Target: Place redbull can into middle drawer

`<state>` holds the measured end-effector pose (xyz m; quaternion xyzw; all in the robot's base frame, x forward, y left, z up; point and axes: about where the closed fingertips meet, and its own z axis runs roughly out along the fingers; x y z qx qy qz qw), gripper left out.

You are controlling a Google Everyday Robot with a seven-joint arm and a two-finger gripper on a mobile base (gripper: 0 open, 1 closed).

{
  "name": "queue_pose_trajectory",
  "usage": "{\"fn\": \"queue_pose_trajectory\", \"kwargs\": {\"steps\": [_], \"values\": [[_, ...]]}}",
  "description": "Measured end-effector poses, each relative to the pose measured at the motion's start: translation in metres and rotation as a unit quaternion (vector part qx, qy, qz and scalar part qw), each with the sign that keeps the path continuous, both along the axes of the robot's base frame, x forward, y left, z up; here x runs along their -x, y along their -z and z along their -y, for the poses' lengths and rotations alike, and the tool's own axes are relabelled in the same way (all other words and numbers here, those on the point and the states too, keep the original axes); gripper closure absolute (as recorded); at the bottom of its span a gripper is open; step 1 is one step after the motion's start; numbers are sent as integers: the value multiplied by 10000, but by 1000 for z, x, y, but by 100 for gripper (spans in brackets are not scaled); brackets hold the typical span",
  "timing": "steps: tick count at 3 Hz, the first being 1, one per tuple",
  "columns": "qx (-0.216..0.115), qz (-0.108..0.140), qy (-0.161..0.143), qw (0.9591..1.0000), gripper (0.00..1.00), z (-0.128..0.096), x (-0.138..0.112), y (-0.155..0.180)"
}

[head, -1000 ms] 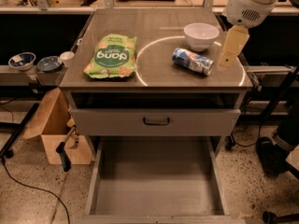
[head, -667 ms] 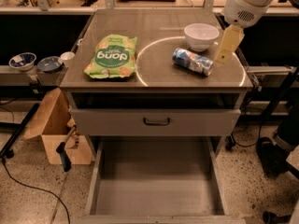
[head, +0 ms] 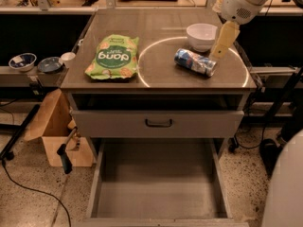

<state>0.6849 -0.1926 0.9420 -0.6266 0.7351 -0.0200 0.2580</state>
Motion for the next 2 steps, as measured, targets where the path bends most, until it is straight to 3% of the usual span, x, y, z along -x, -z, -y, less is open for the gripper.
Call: {"fn": "queue_pose_trajectory", "kwargs": {"steps": [1, 2], "values": [[-143, 155, -675, 9975, 0, -13, -5, 1], [-143, 155, -676, 9975, 0, -13, -5, 1]]}}
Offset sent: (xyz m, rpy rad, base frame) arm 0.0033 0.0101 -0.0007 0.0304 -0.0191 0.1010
